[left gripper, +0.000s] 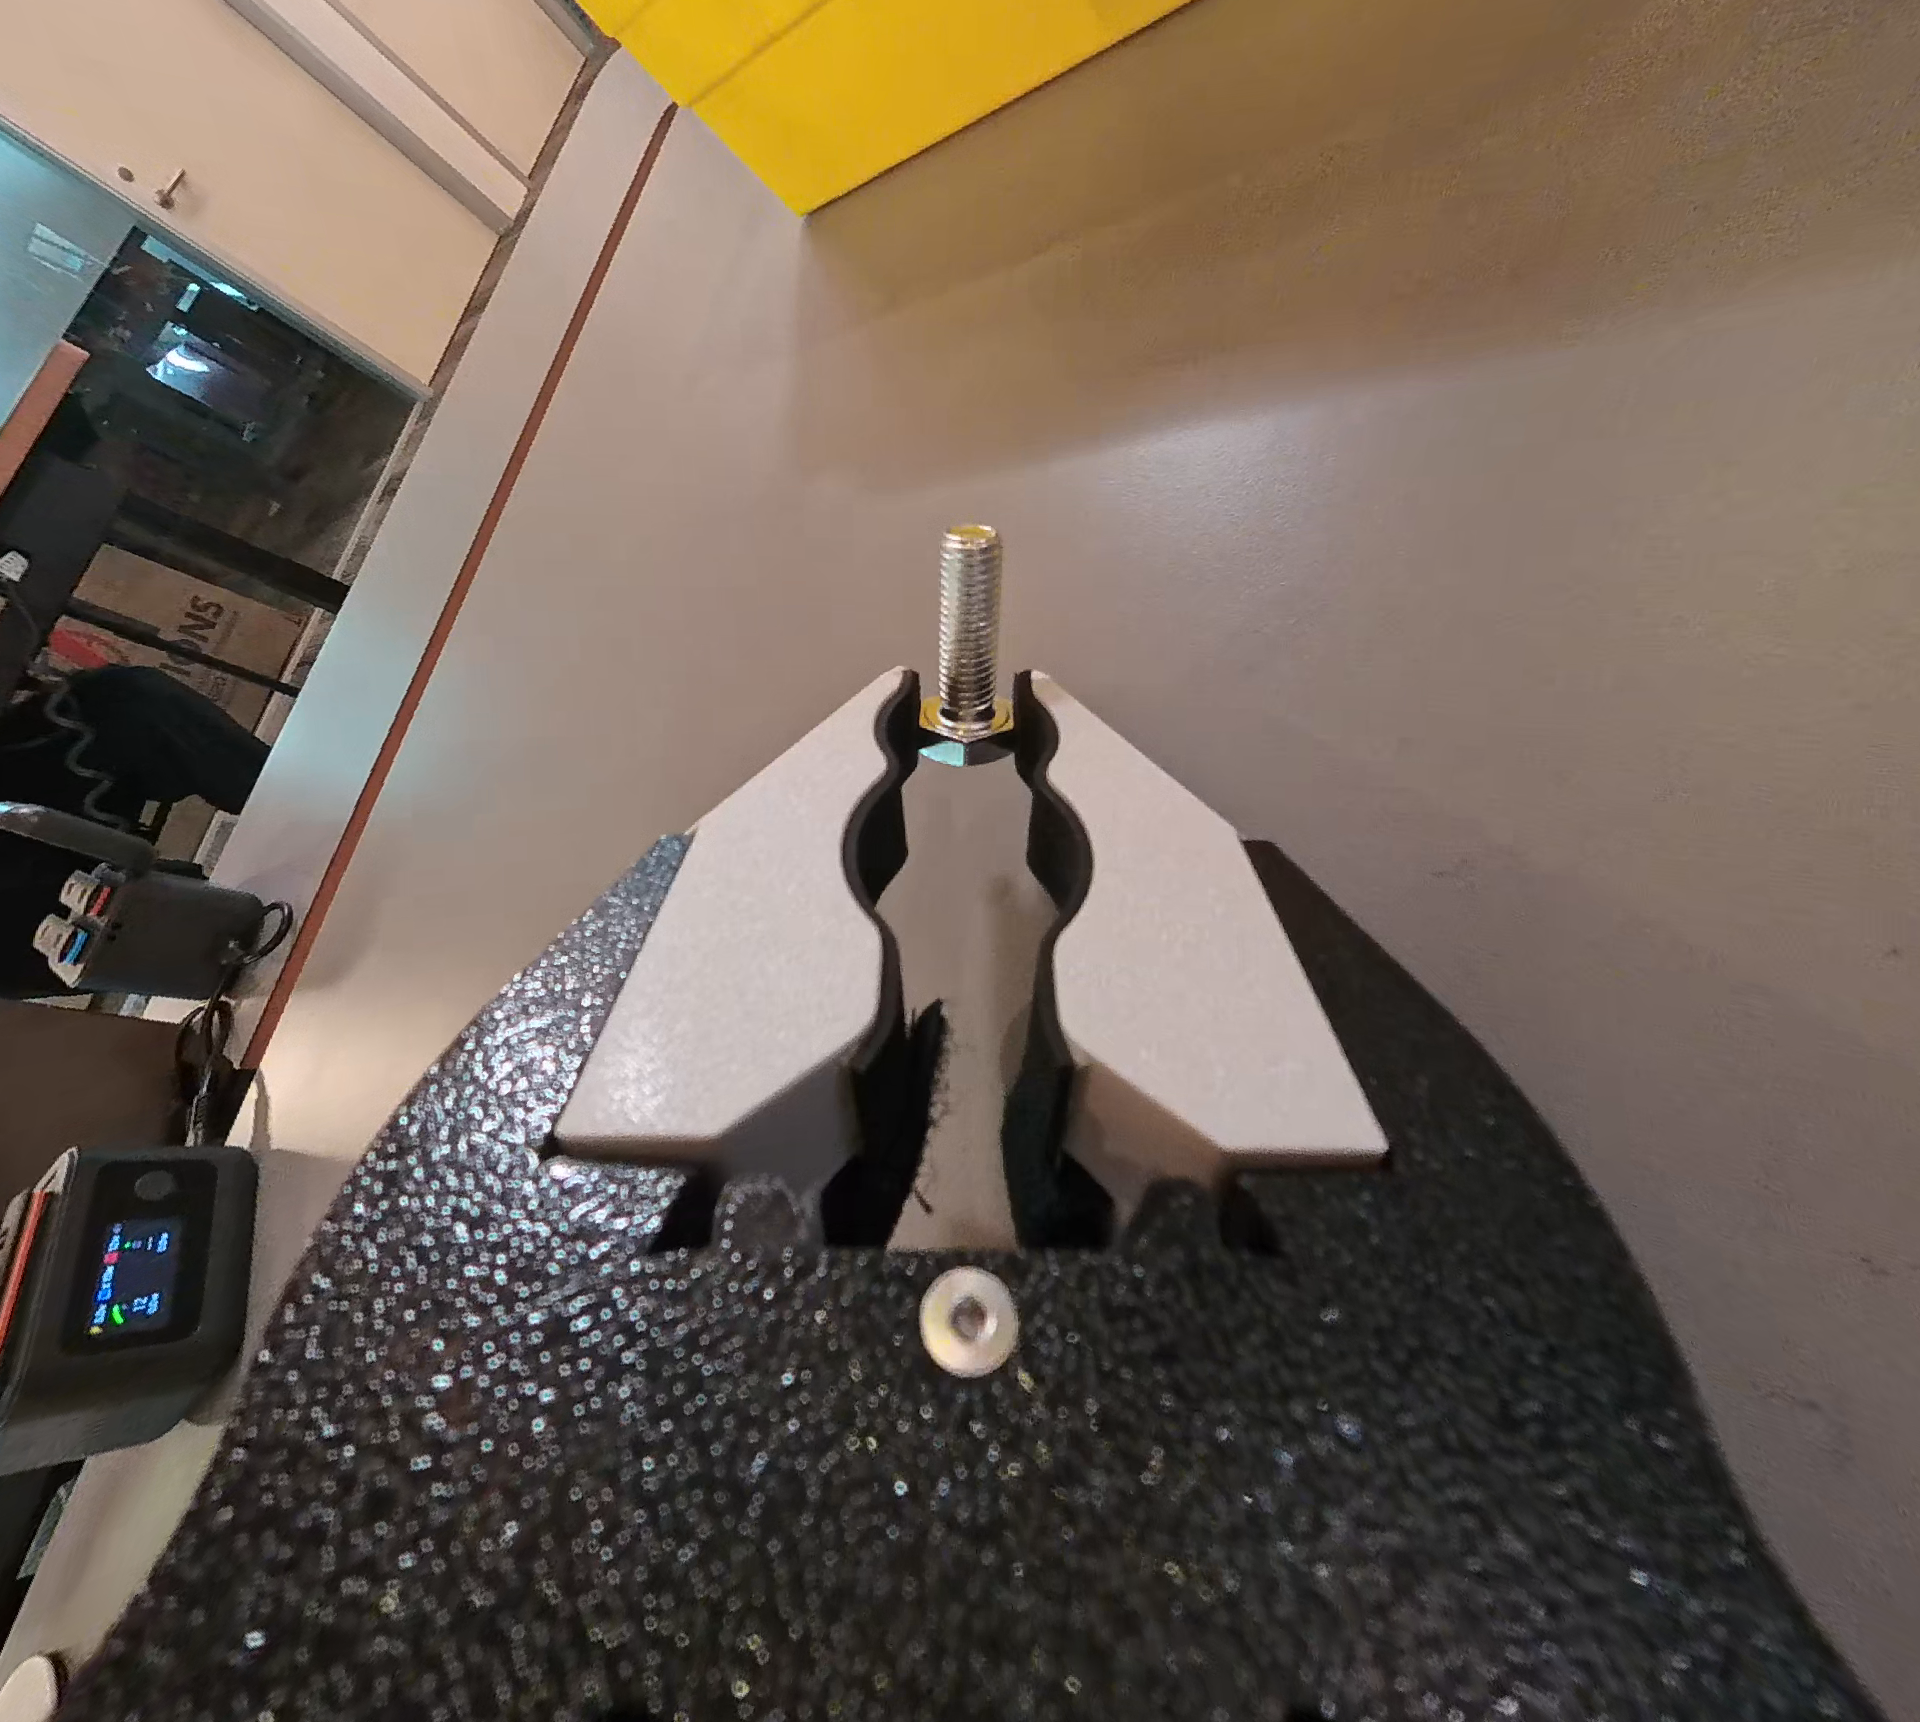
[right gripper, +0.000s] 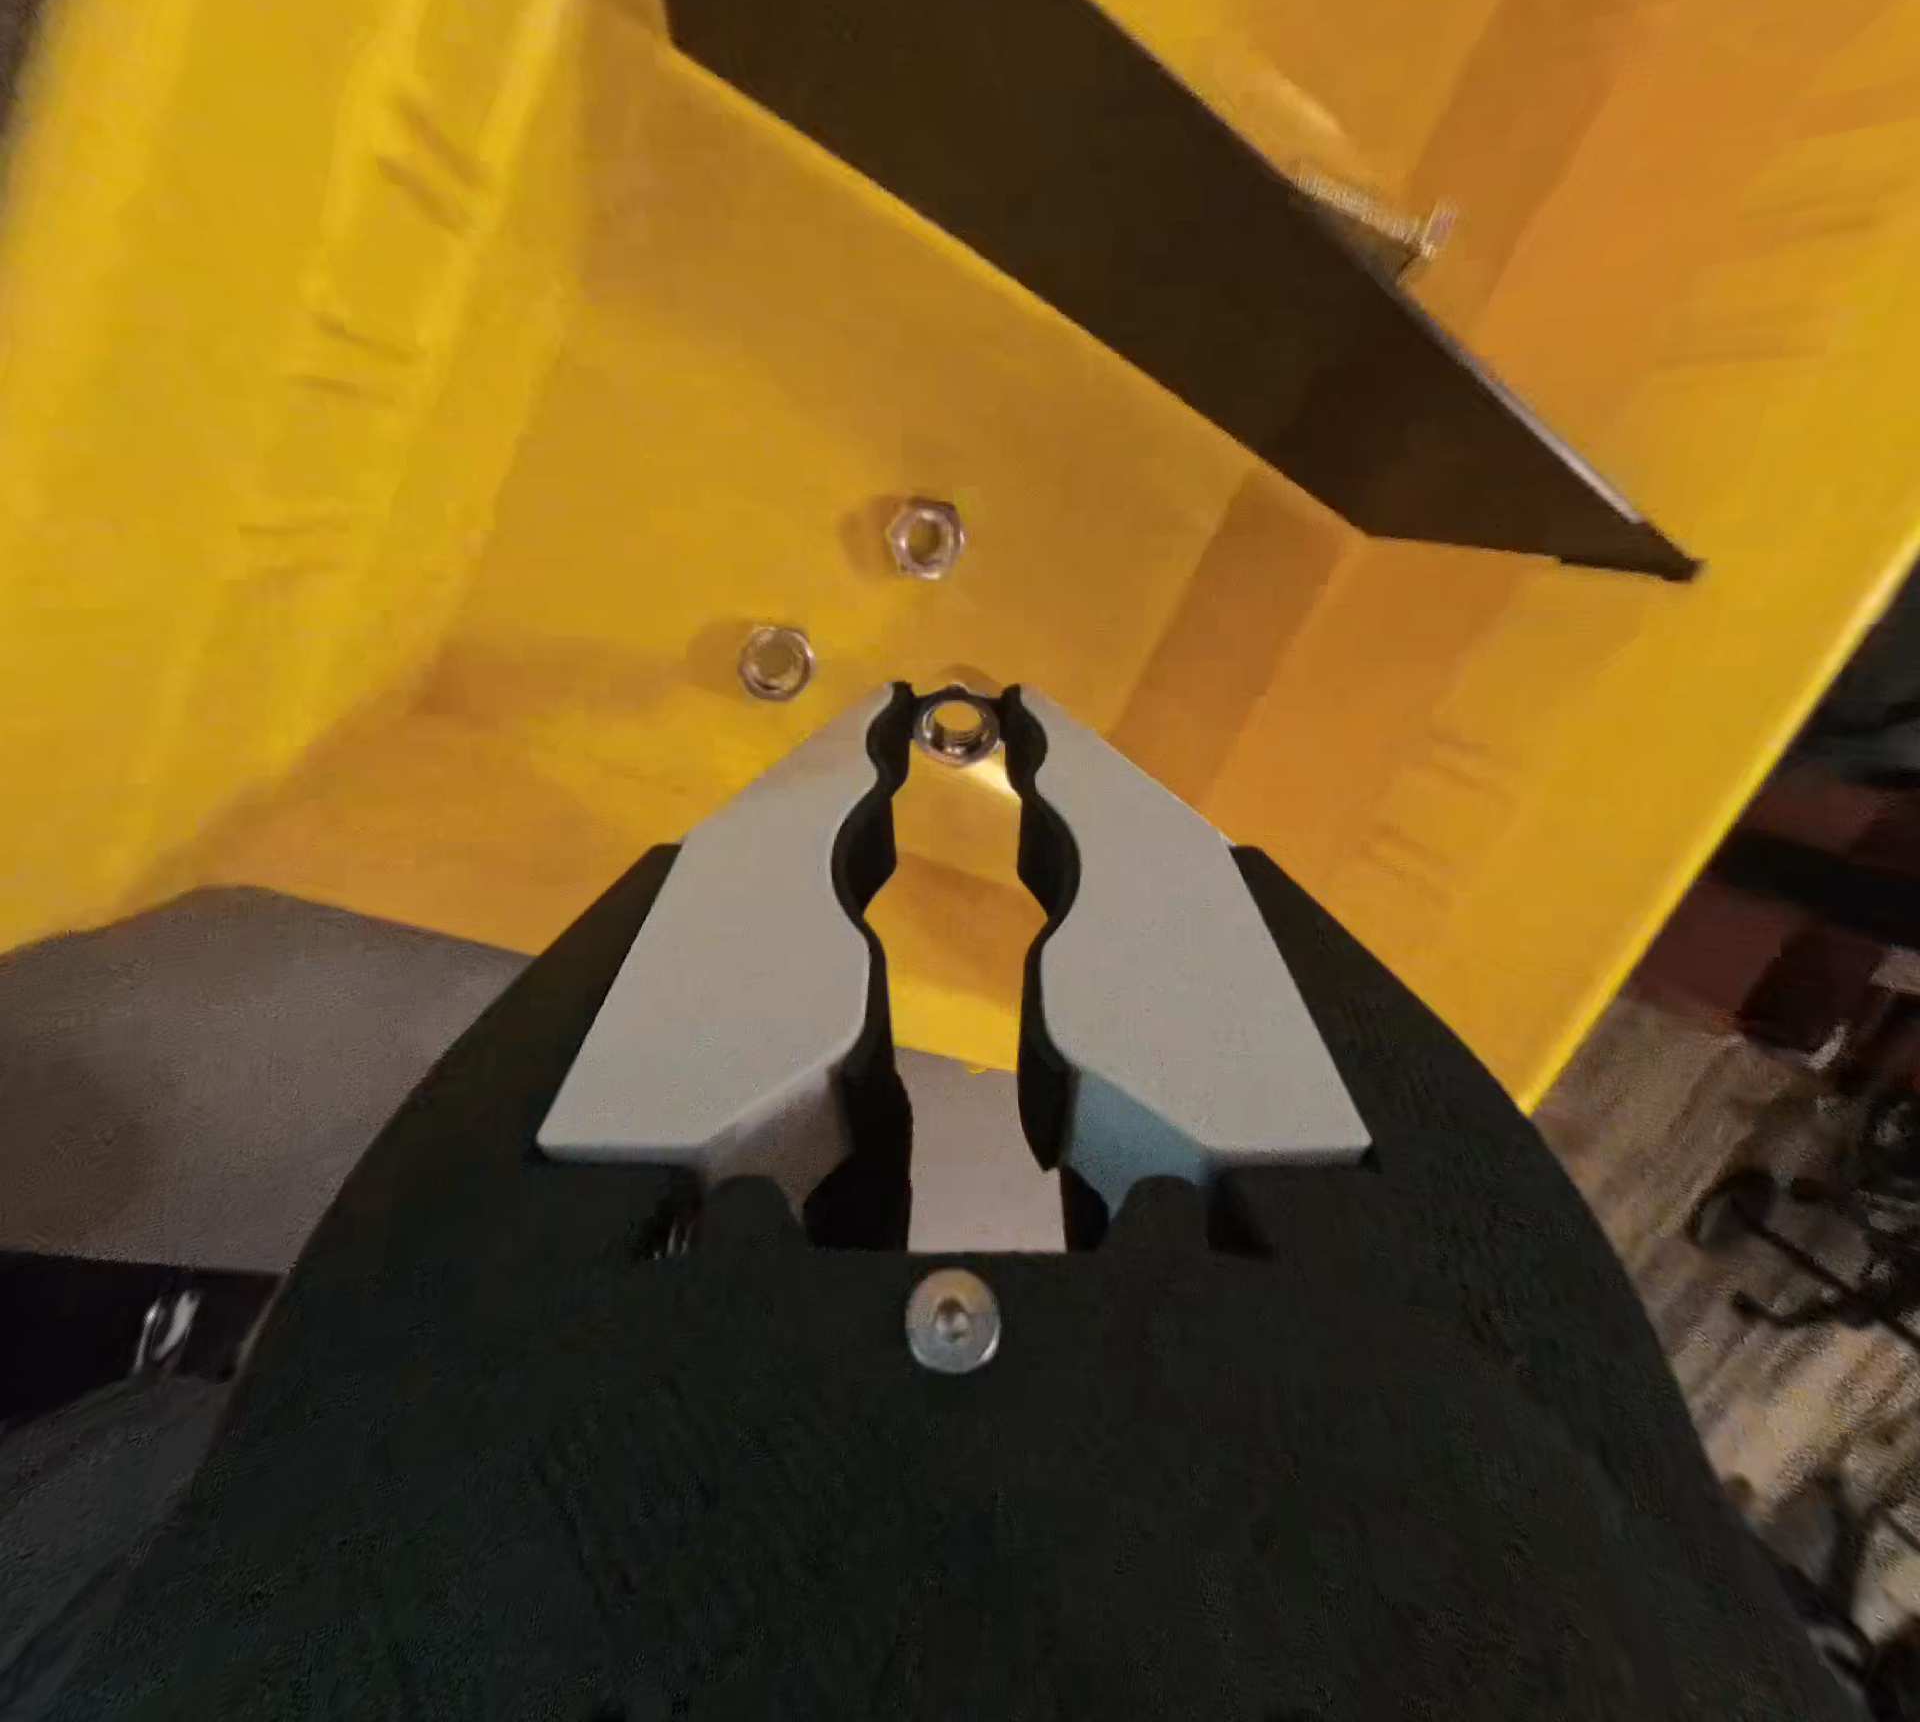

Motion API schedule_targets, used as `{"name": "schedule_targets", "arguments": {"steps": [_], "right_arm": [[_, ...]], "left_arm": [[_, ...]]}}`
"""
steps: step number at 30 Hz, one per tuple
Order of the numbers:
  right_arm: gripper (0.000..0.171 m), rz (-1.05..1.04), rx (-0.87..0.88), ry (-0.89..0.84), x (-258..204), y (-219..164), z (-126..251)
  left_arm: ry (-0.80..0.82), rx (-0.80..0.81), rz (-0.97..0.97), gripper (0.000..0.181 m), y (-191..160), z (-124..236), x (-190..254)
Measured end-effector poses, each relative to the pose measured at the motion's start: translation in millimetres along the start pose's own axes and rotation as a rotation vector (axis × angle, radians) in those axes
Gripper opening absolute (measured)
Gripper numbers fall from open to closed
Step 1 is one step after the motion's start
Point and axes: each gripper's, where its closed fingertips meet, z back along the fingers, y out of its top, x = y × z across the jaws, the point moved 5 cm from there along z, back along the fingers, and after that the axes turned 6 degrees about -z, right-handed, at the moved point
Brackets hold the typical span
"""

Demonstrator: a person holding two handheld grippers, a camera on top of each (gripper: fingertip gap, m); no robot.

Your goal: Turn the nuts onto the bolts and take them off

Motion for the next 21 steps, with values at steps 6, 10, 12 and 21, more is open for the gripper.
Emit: {"name": "schedule_targets", "arguments": {"steps": [6, 10, 12, 21], "right_arm": [[0.022, -0.003, -0.126, 0.014, 15, -10, -31], [0.043, -0.073, 0.02, -0.147, 25, -3, 5], [0.041, -0.061, 0.224, -0.235, 14, 13, 42], [0.024, 0.484, 0.963, 0.34, -192, 115, 99]], "left_arm": [[0.004, -0.009, -0.029, 0.016, 1, 0, 1], [0.003, -0.008, -0.025, 0.016, 1, -1, 1], [0.001, -0.007, -0.02, 0.016, 0, -1, 1], [0.006, 0.004, -0.029, 0.016, 1, 0, 1]]}}
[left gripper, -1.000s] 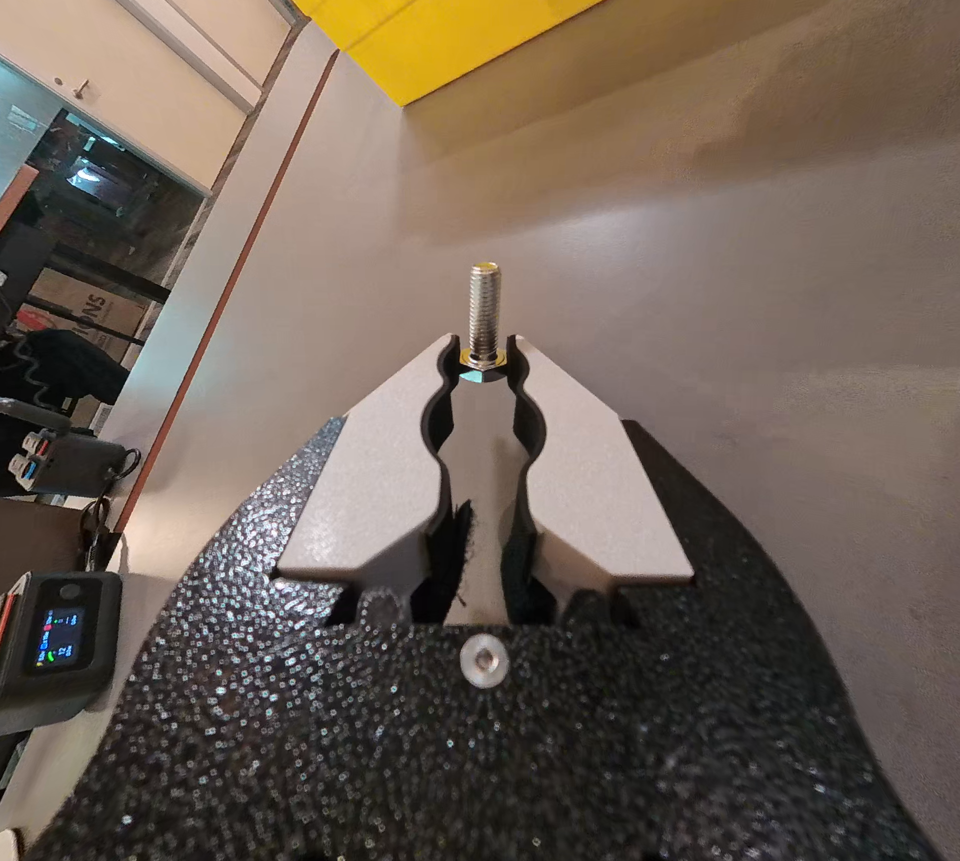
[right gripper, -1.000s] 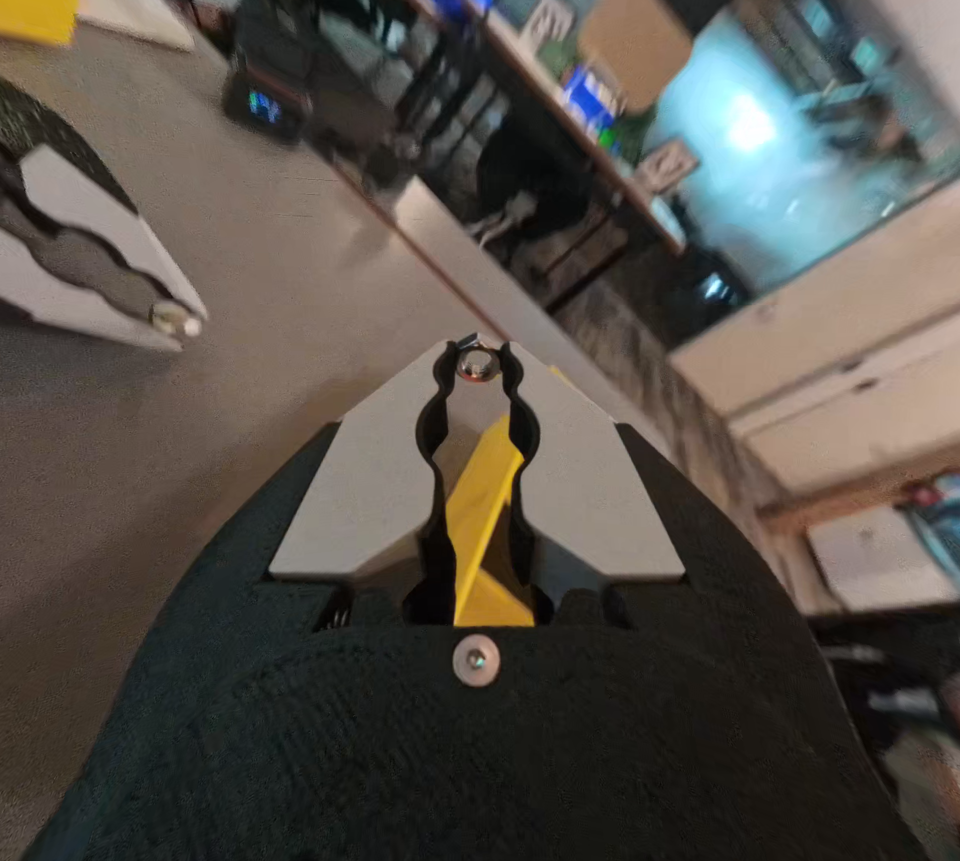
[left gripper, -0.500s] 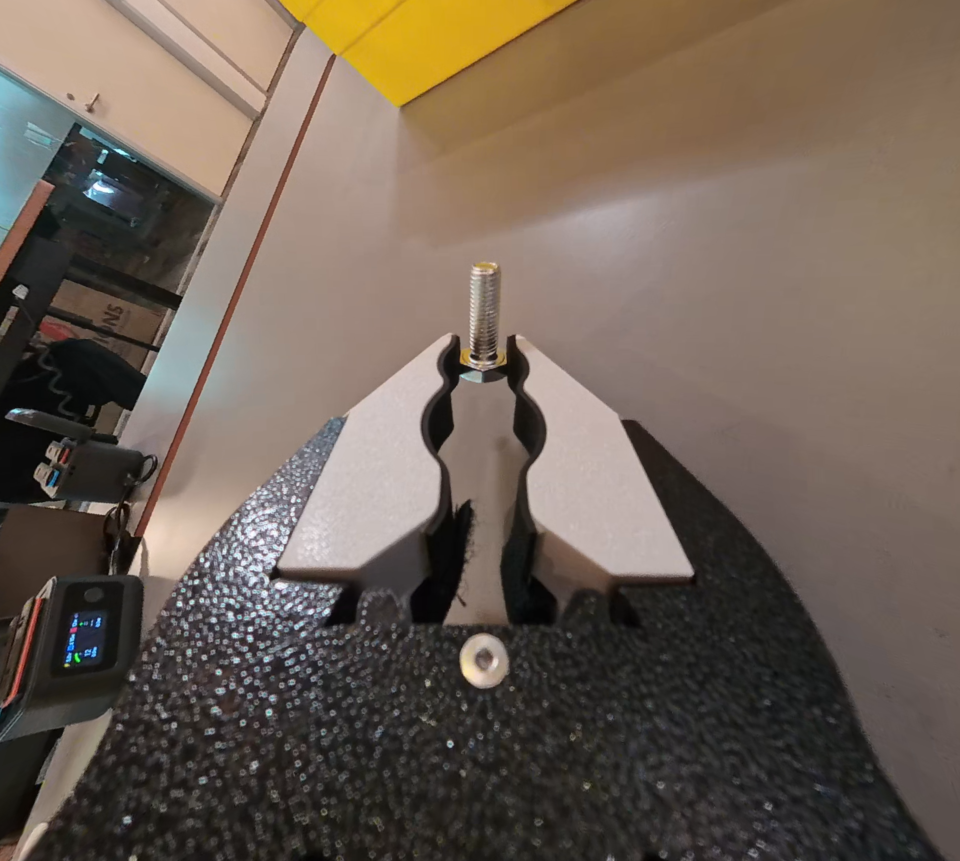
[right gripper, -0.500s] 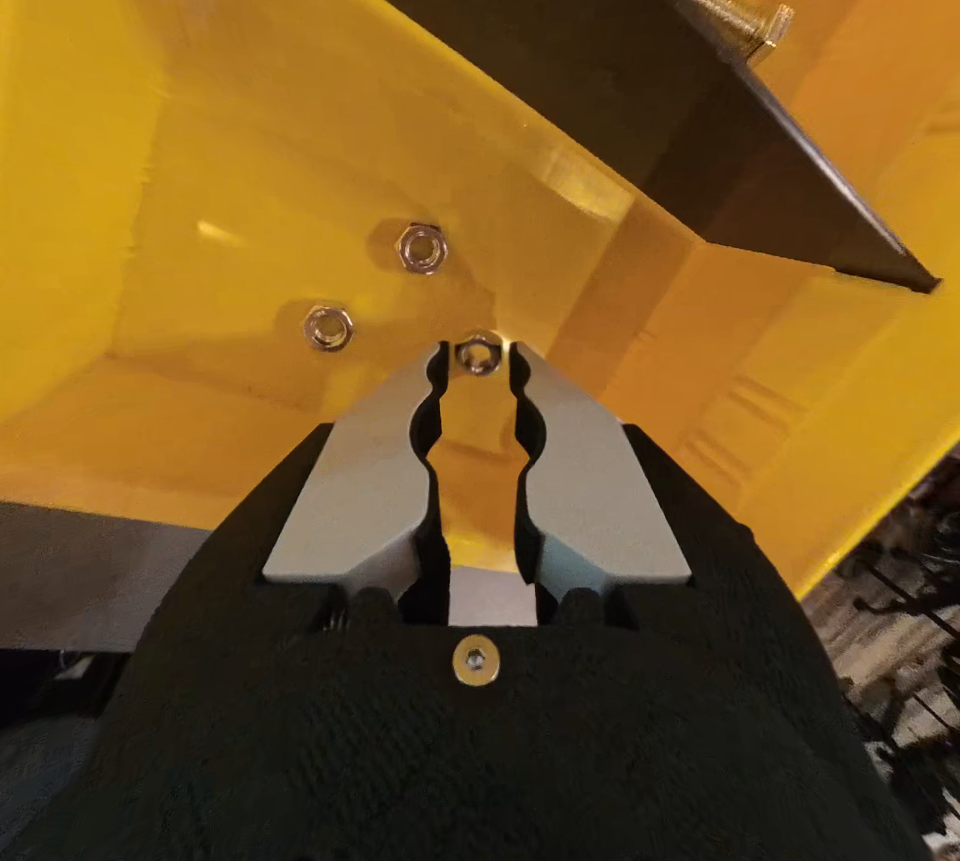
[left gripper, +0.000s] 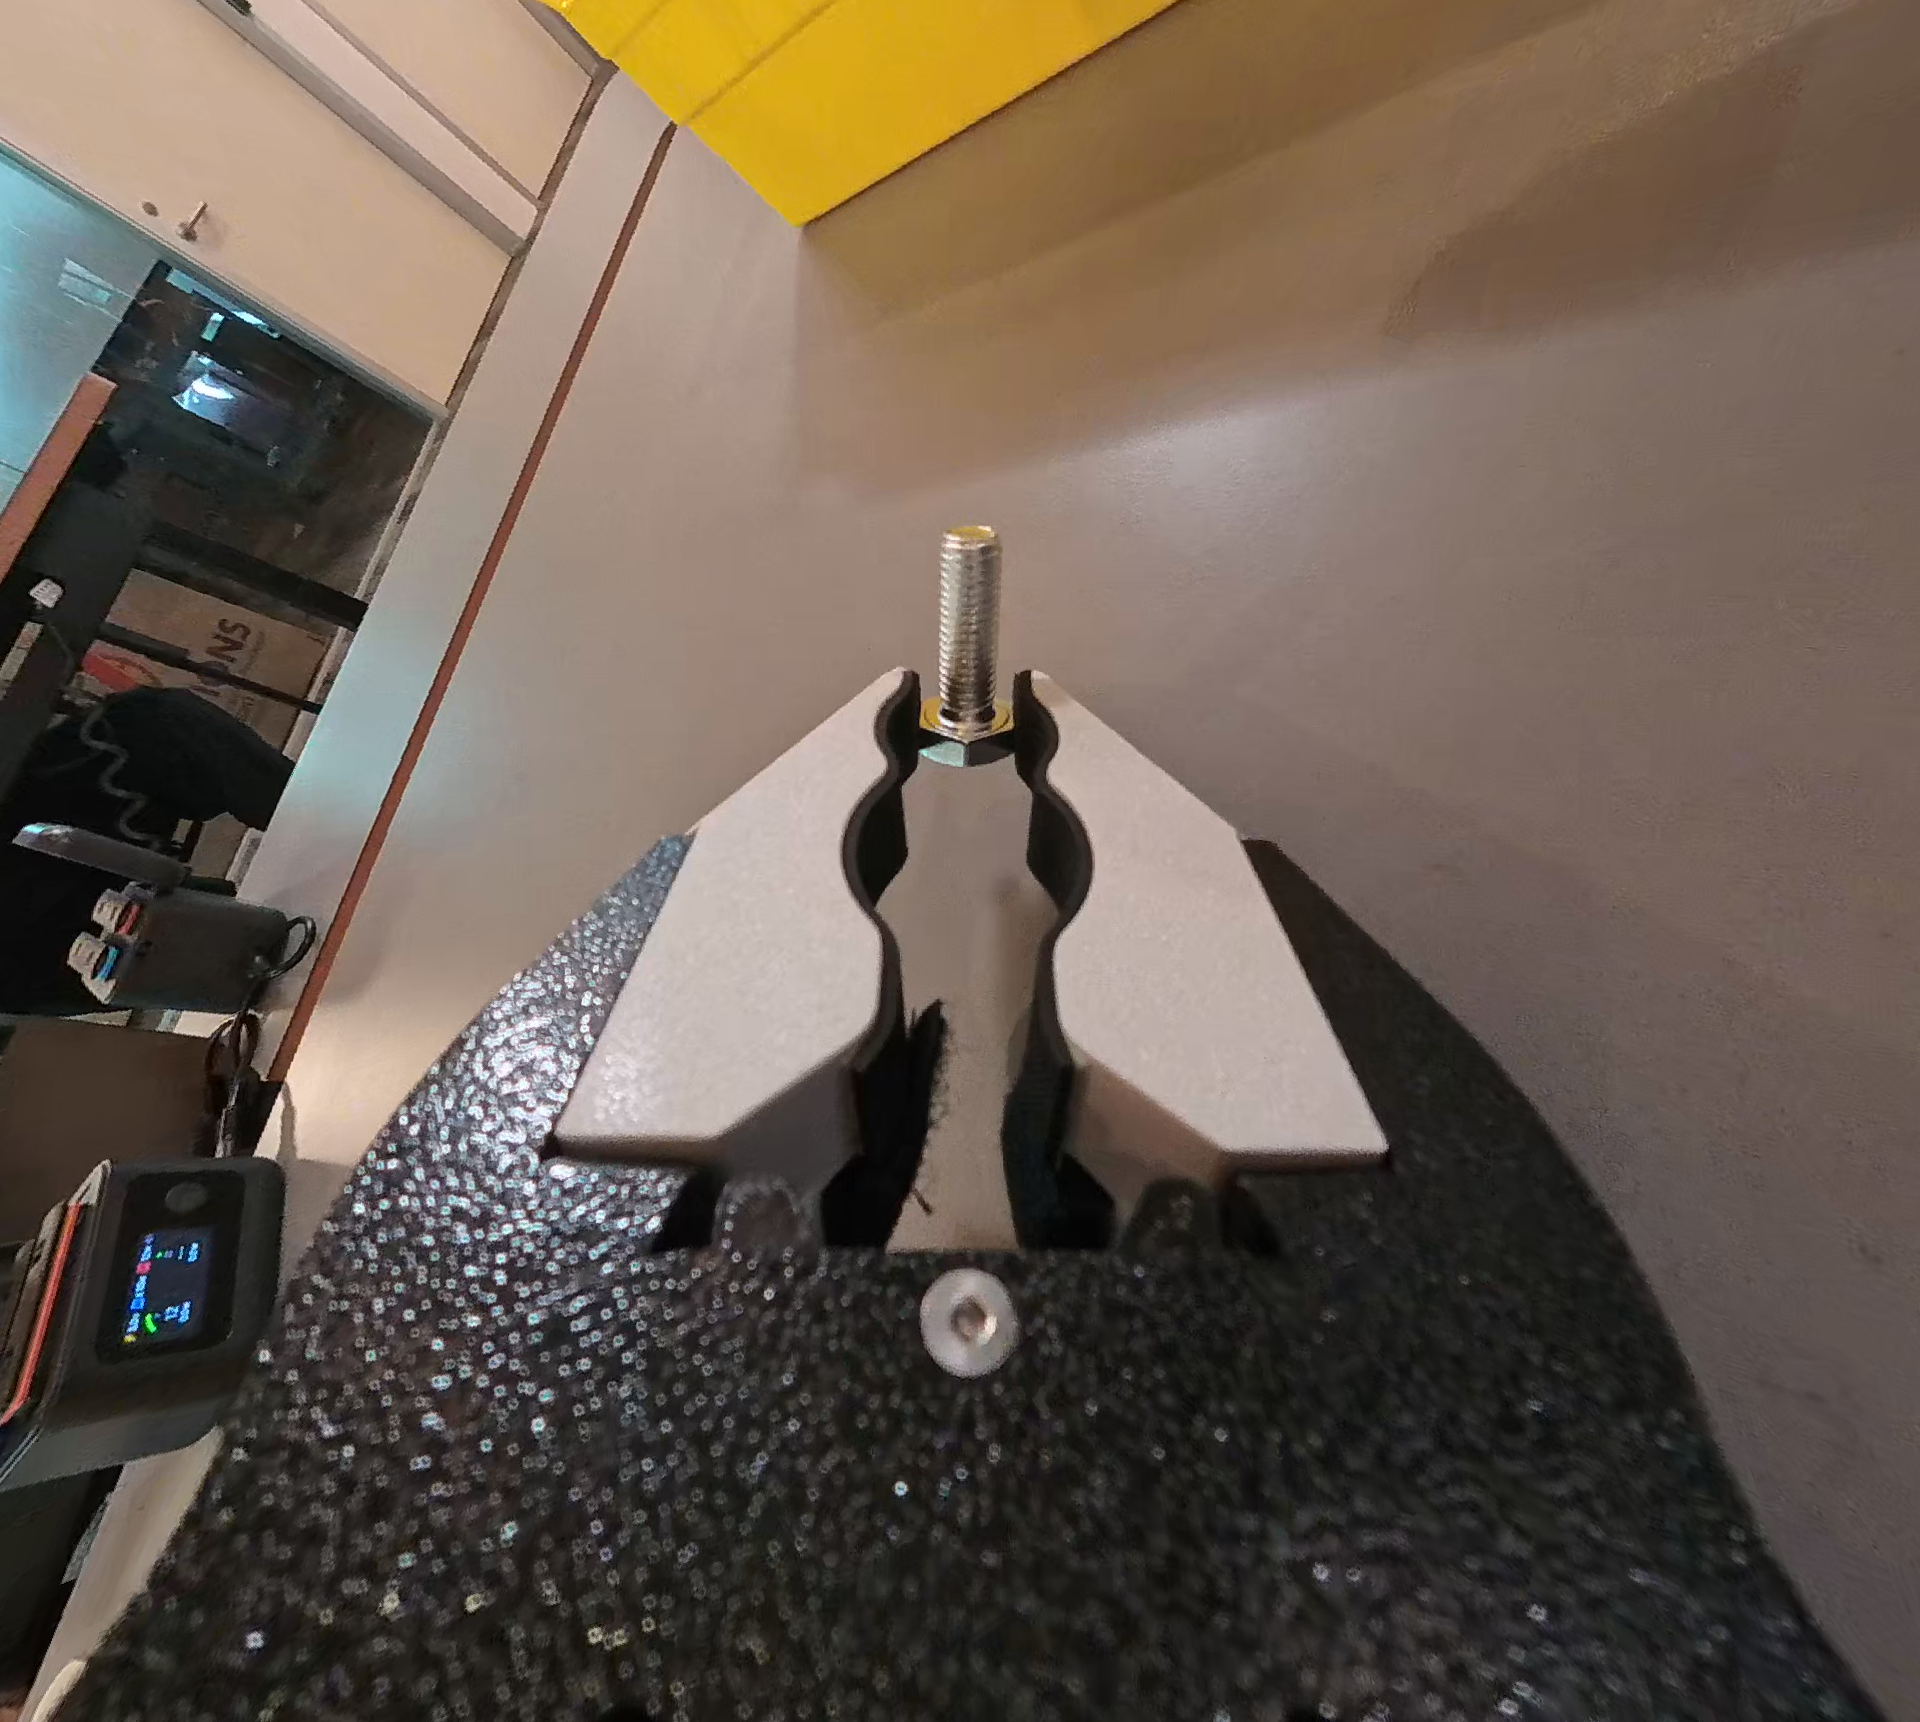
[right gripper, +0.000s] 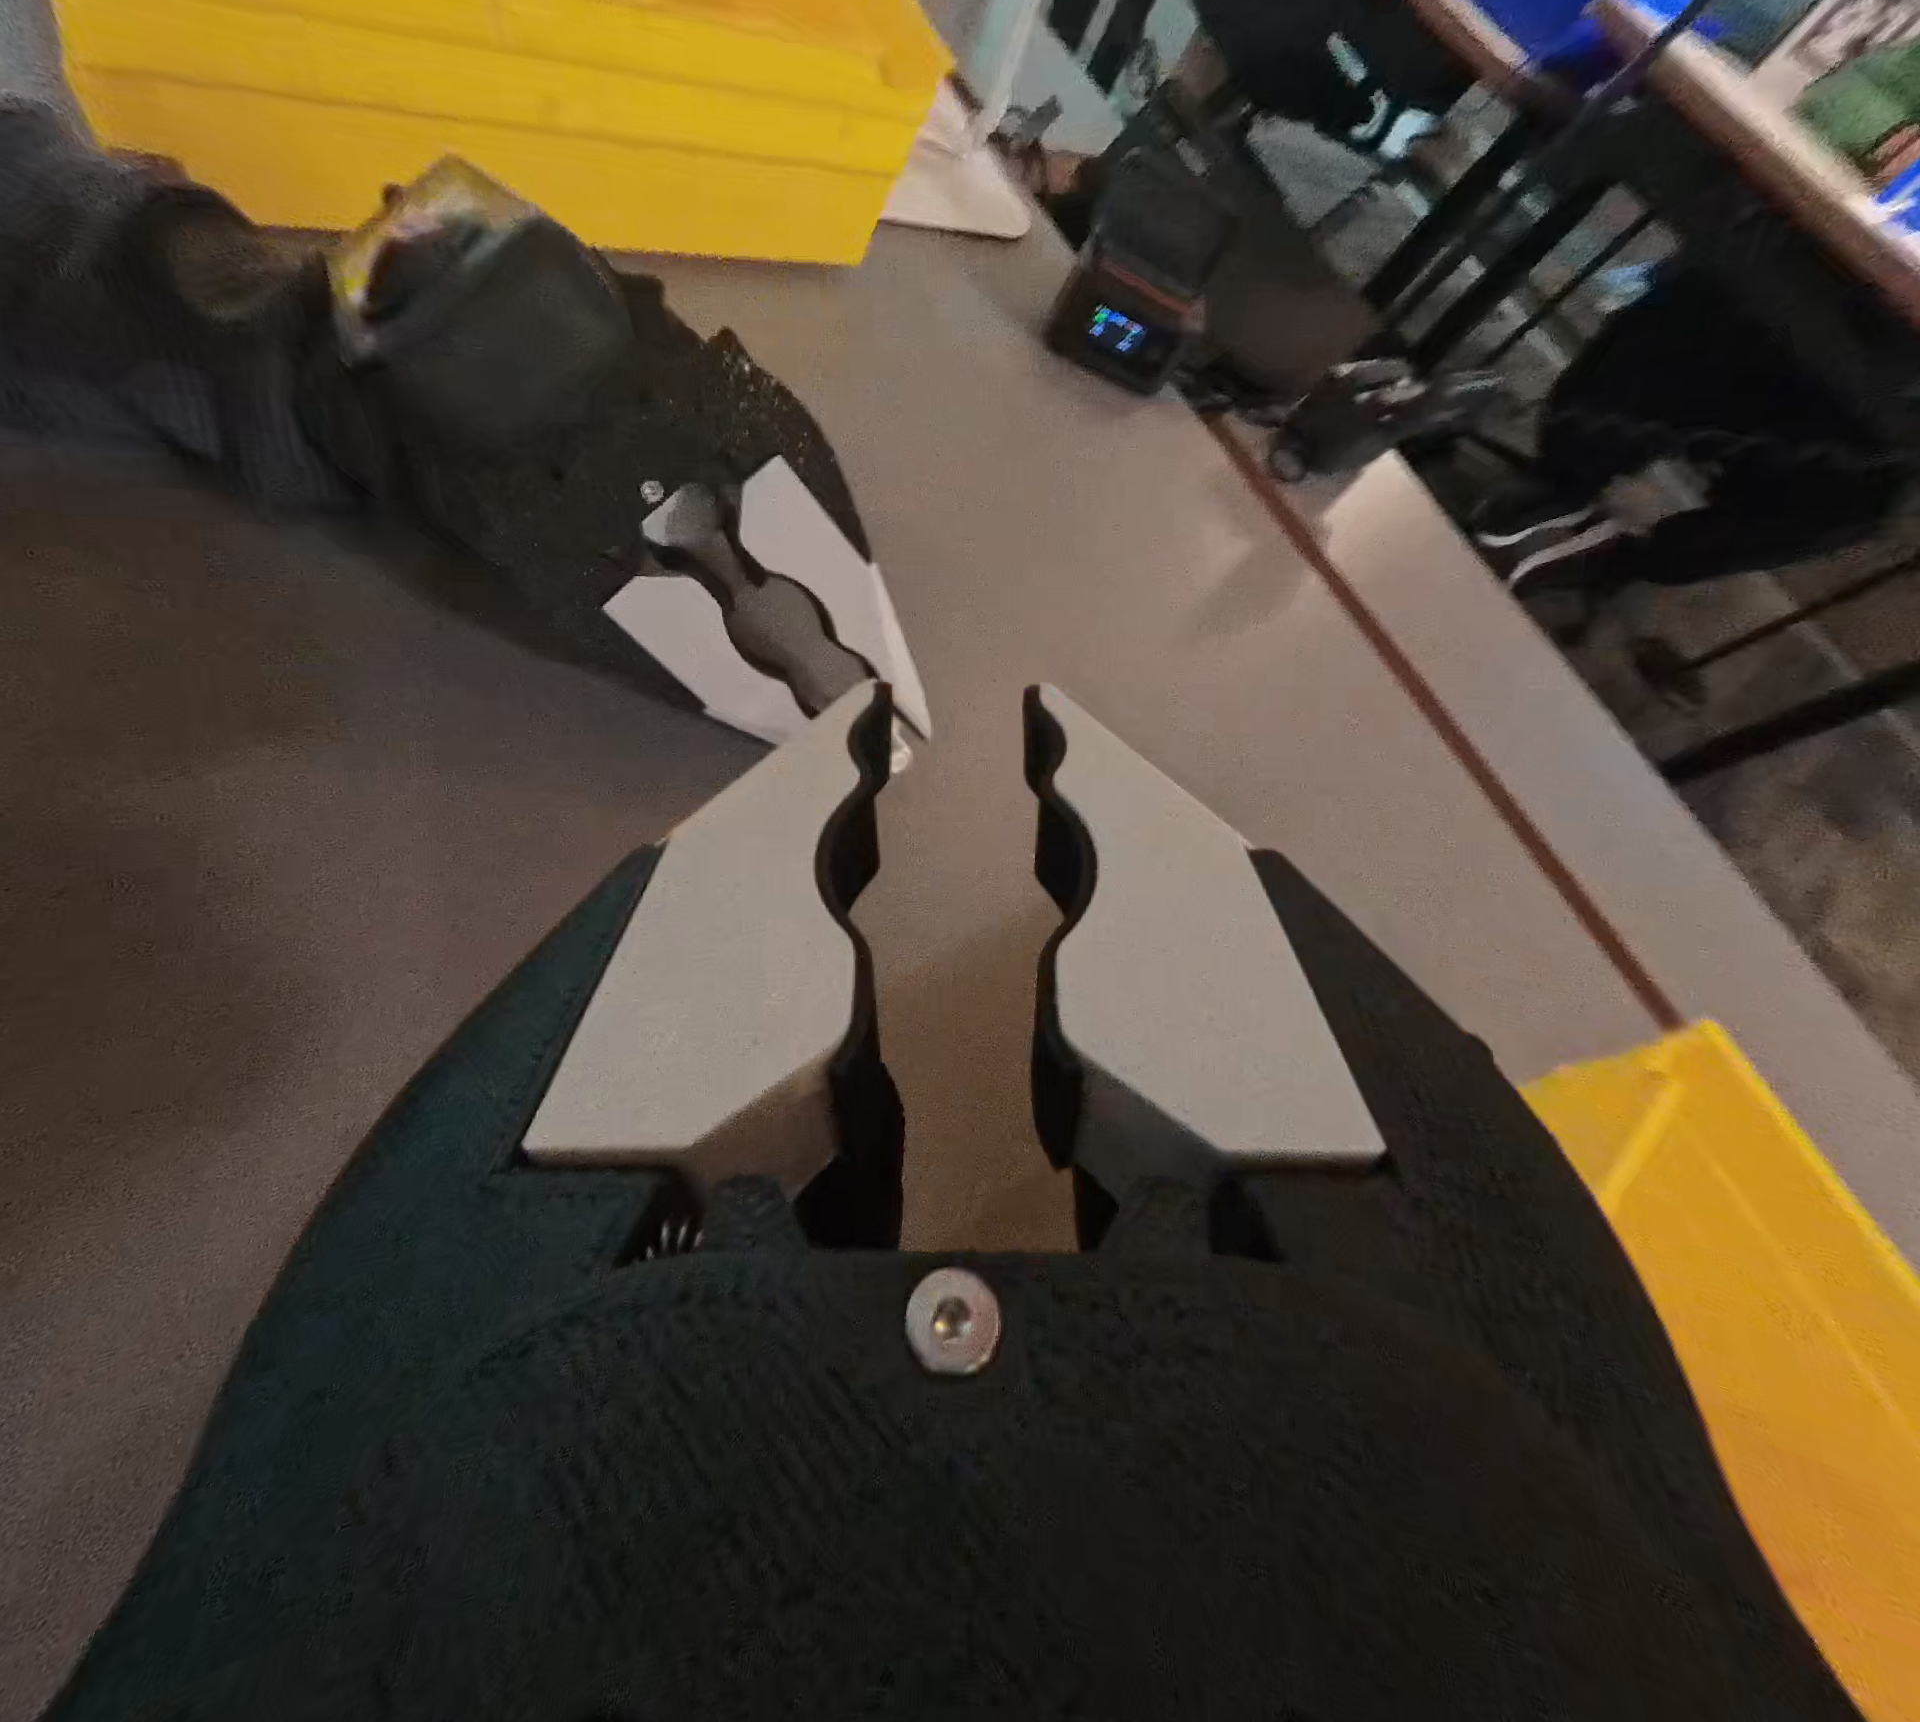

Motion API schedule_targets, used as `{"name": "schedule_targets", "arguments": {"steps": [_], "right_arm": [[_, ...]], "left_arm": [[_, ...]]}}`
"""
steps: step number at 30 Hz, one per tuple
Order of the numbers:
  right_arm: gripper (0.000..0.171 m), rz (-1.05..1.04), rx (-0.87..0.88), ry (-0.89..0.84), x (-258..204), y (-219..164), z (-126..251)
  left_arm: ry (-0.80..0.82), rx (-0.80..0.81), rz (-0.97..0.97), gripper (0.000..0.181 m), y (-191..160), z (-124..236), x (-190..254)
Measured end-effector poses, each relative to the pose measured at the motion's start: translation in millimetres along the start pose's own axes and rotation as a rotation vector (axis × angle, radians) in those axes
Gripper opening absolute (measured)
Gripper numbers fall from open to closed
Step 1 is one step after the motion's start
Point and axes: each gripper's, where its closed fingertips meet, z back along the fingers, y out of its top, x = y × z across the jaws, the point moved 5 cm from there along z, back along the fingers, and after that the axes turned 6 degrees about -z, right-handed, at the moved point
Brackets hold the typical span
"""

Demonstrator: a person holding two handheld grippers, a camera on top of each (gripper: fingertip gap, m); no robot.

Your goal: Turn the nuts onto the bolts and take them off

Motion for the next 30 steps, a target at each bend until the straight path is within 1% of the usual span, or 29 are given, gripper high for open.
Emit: {"name": "schedule_targets", "arguments": {"steps": [2, 4, 7, 11, 13, 15, 19, 20, 23, 26, 28, 30], "right_arm": [[0.025, -0.051, -0.077, 0.1, -5, -19, -32], [0.026, -0.099, -0.122, 0.172, -9, -33, -55], [0.026, -0.103, -0.172, 0.188, -8, -44, -74], [0.026, -0.117, -0.225, 0.212, -9, -52, -85], [0.021, -0.118, -0.241, 0.221, -9, -55, -87], [0.009, -0.106, -0.236, 0.217, -9, -57, -88], [0.008, -0.111, -0.219, 0.227, -9, -55, -87], [0.008, -0.111, -0.218, 0.225, -9, -54, -86], [0.008, -0.074, -0.201, 0.179, -4, -43, -74], [0.008, 0.0, -0.174, 0.027, 20, -15, -39], [0.008, 0.009, -0.209, -0.116, 53, -4, -8], [0.008, -0.019, -0.321, -0.264, 93, -7, 22]], "left_arm": [[0.0, 0.001, -0.003, 0.016, 0, 0, 0], [0.0, 0.001, -0.007, 0.016, 0, 0, 0], [0.001, 0.0, -0.013, 0.016, 0, 0, 1], [0.0, 0.004, -0.009, 0.016, 0, 0, 1], [-0.001, 0.006, -0.006, 0.016, 0, 0, 0], [0.0, 0.009, -0.005, 0.016, 0, 0, 0], [0.027, 0.032, -0.005, 0.016, 1, 2, 0], [0.04, 0.038, 0.002, 0.016, 2, 1, 0], [0.127, 0.003, 0.01, 0.032, 3, -1, -6], [0.121, 0.007, 0.042, 0.035, 2, 0, -8], [0.088, 0.001, 0.032, 0.022, 2, -1, -4], [0.077, -0.033, -0.014, 0.0, -1, -4, 1]]}}
